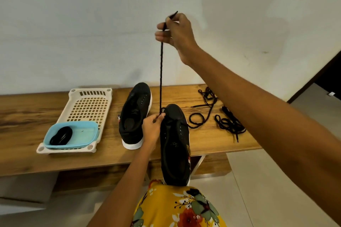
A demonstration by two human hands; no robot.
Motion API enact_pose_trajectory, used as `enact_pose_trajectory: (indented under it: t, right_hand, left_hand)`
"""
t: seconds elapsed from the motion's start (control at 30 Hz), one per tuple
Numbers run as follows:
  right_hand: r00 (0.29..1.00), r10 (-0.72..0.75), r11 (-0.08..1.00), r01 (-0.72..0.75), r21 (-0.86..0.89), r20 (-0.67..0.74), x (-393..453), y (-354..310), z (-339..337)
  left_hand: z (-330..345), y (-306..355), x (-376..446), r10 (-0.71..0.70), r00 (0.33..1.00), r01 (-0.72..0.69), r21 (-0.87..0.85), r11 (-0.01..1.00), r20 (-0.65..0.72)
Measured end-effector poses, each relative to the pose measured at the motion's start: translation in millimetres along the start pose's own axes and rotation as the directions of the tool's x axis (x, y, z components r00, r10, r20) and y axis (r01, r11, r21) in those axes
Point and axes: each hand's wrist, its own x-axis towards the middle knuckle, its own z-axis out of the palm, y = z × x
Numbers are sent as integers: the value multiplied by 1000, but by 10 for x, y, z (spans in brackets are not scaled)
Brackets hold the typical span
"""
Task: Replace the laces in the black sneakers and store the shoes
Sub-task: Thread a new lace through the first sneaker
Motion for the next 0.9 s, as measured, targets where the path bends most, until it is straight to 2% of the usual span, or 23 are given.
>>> enact_pose_trajectory:
  t: [0.07, 0.1, 0.17, 0.23, 0.33, 0.4, 0.47, 0.53, 0.6, 0.7, 0.77, 0.83, 0.9]
  right_hand:
    - [1000, 22, 991, -20, -134, 16, -70, 102, -149]
    - [996, 61, 962, -44, -268, 57, -145, 229, -248]
    - [957, 222, 800, -68, -596, 188, -356, 551, -437]
    - [873, 411, 637, -70, -768, 261, -578, 883, -555]
    - [781, 558, 624, -172, -762, 280, -830, 1138, -562]
    - [774, 574, 620, -196, -760, 268, -882, 1185, -535]
    - [813, 539, 622, -208, -755, 219, -879, 1178, -530]
    - [884, 445, 634, -194, -749, 147, -856, 1138, -564]
    - [938, 342, 668, -204, -716, 52, -856, 1103, -633]
    - [960, 242, 749, -275, -603, -137, -897, 1091, -771]
    - [952, 234, 766, -307, -566, -199, -930, 1118, -849]
    - [949, 249, 726, -317, -610, -196, -965, 1160, -902]
    - [937, 307, 654, -334, -679, -166, -1034, 1215, -929]
  left_hand:
    - [-27, 85, -8, 81, 995, -74, 117, 990, -52]
    - [-57, 152, -19, 97, 991, -84, 131, 988, -95]
    - [-149, 351, -37, 93, 983, -83, 72, 994, -161]
    - [-238, 534, -24, 137, 973, -132, 39, 990, -188]
    - [-339, 790, 68, 162, 962, -176, -44, 983, -218]
    - [-368, 875, 131, 116, 971, -148, -145, 978, -210]
    - [-384, 897, 156, 53, 980, -102, -248, 963, -194]
    - [-412, 933, 106, 18, 982, -80, -330, 941, -188]
    - [-441, 939, 43, 22, 983, -82, -328, 941, -182]
    - [-487, 863, 7, 68, 988, -82, -98, 992, -139]
    - [-495, 776, 20, 89, 994, -82, 120, 989, -60]
    - [-458, 710, 7, 59, 997, -71, 334, 940, 46]
    - [-396, 648, -14, 13, 990, -84, 525, 847, 138]
